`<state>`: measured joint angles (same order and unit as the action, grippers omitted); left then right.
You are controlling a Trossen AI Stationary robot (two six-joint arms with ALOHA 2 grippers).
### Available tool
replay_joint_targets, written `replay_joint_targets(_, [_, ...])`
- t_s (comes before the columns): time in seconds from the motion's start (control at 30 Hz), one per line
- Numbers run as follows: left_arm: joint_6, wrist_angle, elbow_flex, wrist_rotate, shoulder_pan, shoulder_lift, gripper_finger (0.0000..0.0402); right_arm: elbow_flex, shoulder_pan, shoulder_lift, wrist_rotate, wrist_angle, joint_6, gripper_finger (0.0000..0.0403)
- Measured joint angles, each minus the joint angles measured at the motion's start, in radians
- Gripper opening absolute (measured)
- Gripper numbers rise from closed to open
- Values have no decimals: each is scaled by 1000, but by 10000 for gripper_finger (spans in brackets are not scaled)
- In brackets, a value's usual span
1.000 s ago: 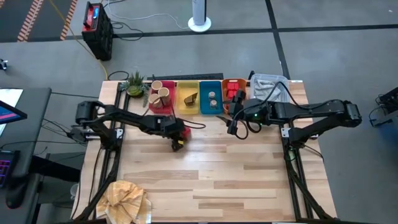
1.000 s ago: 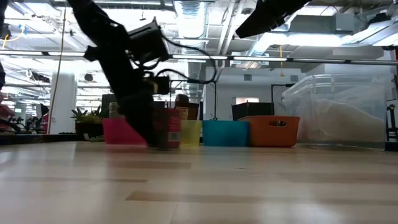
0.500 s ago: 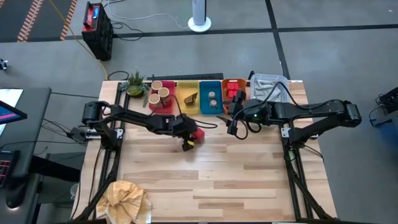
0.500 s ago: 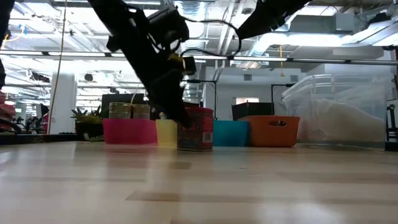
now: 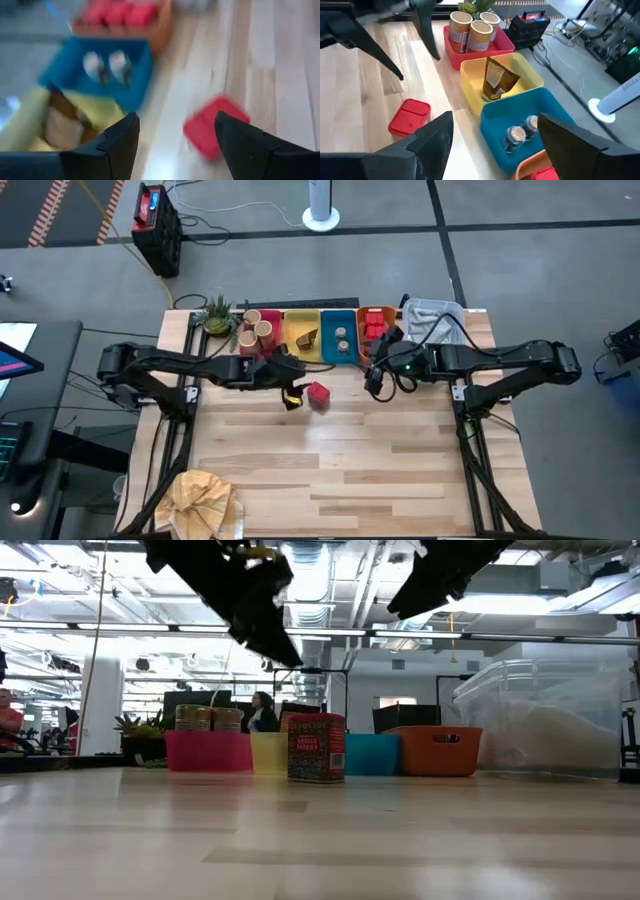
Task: Sort spices by type
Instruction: Put the red spice can into the orange bin
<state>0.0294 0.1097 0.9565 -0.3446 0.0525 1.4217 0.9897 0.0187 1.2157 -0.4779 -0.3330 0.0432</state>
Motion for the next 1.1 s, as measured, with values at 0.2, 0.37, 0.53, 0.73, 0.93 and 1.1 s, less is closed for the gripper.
replay_joint_targets(0.2, [82, -553, -216, 34, 1, -44, 245, 2, -17, 122, 45, 62, 17, 317])
replay_joint_targets(0.37, [177, -702, -257, -17, 18, -94, 245, 62, -19, 258, 163, 49, 50, 317])
replay_joint_targets(0.53, [172, -664, -247, -28, 52, -187, 245, 156, -18, 397, 211, 33, 52, 317])
replay_joint_targets(0.73, [137, -422, -247, -27, 57, -300, 245, 278, -16, 544, 212, 7, 11, 318])
replay_joint_targets(0.93, [134, -311, -247, -26, 56, -394, 245, 380, 3, 652, 213, -77, 42, 326])
replay_joint_targets(1.1, [147, -243, -248, 31, 52, -438, 245, 491, 18, 702, 257, -203, 104, 347])
